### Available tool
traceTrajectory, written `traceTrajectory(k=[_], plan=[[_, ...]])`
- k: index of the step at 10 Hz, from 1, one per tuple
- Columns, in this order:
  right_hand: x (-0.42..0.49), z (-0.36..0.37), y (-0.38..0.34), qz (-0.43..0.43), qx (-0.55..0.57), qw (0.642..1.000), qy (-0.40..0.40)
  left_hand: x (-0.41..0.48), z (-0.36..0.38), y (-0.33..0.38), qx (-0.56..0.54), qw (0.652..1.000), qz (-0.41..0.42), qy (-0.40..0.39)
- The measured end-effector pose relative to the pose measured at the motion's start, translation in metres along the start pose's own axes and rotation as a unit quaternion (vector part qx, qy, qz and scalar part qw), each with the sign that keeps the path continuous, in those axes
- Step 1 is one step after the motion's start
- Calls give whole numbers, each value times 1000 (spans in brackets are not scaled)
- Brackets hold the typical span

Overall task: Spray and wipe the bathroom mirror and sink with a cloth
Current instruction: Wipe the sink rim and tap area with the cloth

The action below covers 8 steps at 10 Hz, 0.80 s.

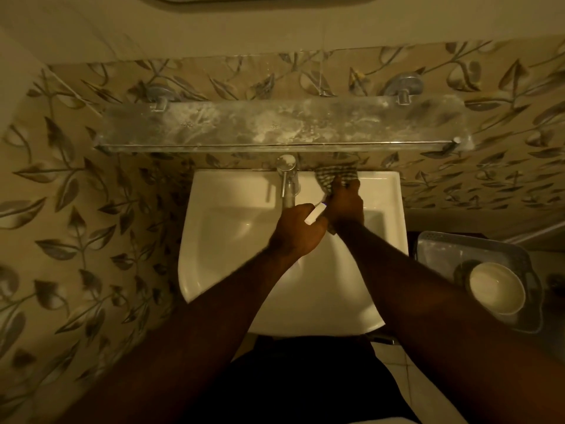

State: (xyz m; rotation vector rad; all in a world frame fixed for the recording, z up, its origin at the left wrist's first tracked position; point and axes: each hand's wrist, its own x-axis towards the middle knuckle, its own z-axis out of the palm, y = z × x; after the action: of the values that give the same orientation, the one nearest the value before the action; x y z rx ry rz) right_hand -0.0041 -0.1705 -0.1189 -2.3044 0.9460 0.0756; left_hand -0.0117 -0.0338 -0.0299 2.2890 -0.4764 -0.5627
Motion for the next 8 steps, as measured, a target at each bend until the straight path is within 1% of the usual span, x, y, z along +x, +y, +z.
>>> traceTrajectory(k=[1, 2, 3, 4, 5, 6, 7, 8], plan=[[4, 14, -11, -60, -16, 998, -32, -1, -7, -13, -25, 999, -12, 18], [-2, 23, -26, -79, 57, 994, -41, -4, -13, -21, -27, 999, -24, 20], [1, 29, -25, -77, 86, 993, -31, -10, -21, -28, -39, 999, -31, 23], [-4, 23, -28, -95, 4, 994, -58, -13, -25, -35, -37, 998, -46, 34], [-1, 24, -21, -134, -27, 986, -95, -16, -29, -34, -34, 998, -38, 36], [-4, 17, -10, -178, -84, 969, -149, -20, -31, -31, -35, 998, -33, 32], [-18, -8, -2, -186, -19, 980, -68, -22, -34, -32, -42, 997, -47, 41], [-31, -31, -9, -167, 143, 971, 96, -23, -39, -35, -50, 996, -53, 49]])
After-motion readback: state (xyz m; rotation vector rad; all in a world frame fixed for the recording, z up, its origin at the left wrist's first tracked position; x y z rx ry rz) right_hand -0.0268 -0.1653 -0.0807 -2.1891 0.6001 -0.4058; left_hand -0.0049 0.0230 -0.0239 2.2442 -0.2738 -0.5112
